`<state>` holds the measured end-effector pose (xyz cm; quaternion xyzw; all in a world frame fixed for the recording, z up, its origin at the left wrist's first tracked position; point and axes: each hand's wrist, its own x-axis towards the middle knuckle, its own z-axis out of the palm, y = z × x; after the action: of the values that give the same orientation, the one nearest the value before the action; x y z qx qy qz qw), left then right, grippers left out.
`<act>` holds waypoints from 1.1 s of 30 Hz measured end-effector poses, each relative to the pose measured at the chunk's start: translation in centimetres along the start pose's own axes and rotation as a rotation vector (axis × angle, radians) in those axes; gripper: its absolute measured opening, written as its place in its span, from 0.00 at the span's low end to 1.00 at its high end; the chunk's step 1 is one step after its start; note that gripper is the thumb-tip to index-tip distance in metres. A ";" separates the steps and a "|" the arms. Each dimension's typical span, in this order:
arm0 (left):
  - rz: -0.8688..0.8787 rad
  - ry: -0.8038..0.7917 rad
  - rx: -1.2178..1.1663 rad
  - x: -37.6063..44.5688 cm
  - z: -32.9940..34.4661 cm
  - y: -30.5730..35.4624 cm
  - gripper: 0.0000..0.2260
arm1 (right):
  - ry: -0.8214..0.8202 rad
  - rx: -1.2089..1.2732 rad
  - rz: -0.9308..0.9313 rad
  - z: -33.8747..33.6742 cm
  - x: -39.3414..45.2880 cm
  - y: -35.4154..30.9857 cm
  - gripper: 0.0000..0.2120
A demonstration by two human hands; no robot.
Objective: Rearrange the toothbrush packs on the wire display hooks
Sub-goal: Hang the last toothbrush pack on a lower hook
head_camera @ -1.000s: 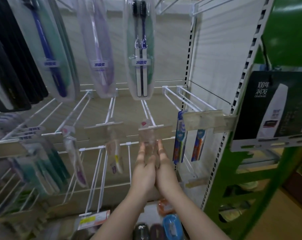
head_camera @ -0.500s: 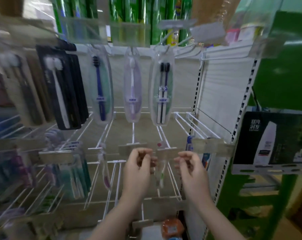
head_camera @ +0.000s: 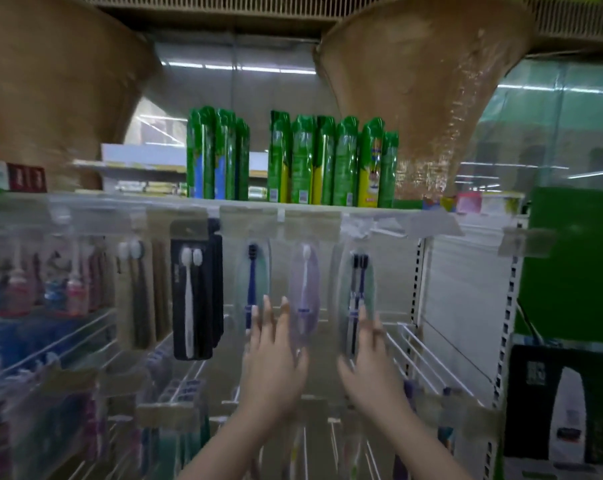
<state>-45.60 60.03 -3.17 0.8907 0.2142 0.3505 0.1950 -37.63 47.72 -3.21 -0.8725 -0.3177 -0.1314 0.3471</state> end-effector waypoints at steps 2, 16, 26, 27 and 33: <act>0.031 0.022 0.130 0.7 -0.7 -0.6 0.36 | 0.015 -0.066 -0.004 0.1 0.9 -0.1 0.43; 0.148 0.050 0.294 5.1 -2.2 -4.8 0.42 | 0.071 -0.210 0.150 0.9 5.7 -2.1 0.42; 0.234 0.183 0.318 4.1 -5.5 -10.8 0.47 | 0.313 0.021 -0.403 7.4 2.9 -11.2 0.28; 0.225 0.214 0.309 3.9 -5.9 -12.1 0.46 | 0.309 0.025 -0.468 8.6 2.8 -12.3 0.27; 0.079 0.264 0.258 3.0 -10.6 -19.3 0.40 | 0.183 0.052 -0.652 14.5 2.5 -19.8 0.28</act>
<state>-55.83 79.72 -3.93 0.8624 0.2458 0.4412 0.0354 -48.41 69.88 -2.27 -0.7006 -0.5506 -0.3053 0.3359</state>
